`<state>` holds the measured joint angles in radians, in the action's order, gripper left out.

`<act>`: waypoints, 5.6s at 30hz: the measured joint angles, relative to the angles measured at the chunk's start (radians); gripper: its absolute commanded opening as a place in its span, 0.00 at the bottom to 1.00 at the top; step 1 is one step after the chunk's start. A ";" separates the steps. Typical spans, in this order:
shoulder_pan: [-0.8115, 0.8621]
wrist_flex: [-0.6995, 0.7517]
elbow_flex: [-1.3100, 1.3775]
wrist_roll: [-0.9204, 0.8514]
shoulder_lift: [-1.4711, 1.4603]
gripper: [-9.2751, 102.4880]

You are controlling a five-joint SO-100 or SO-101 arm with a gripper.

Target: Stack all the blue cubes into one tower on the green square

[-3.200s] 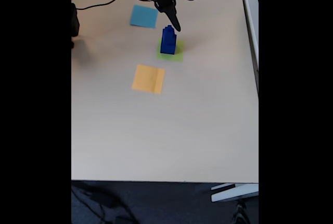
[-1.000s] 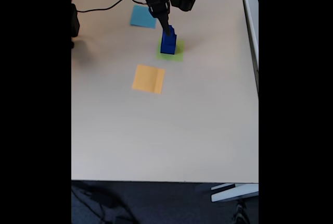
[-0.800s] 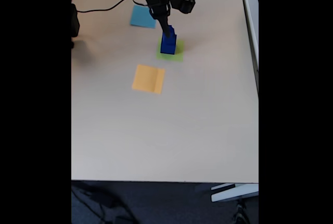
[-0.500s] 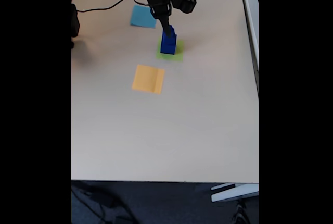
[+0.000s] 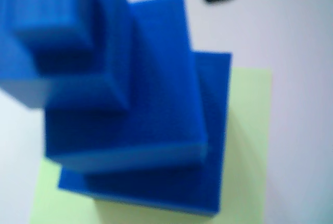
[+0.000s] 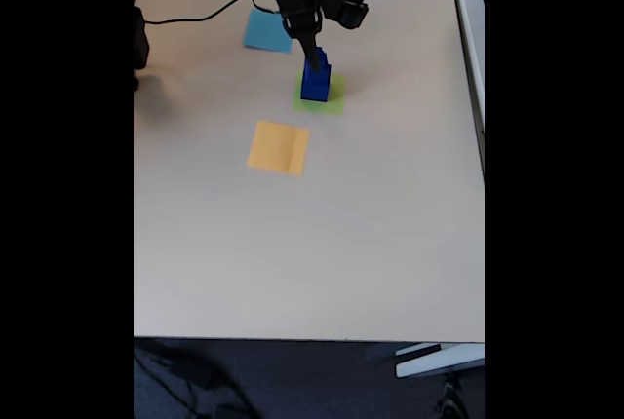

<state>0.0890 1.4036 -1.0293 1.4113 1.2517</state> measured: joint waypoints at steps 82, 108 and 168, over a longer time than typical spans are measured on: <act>0.008 0.008 0.034 -0.012 -0.063 0.25; 0.008 0.046 0.117 -0.012 -0.109 0.25; 0.018 0.092 0.152 -0.009 -0.117 0.20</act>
<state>0.1074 1.4956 -0.8774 1.4021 1.1351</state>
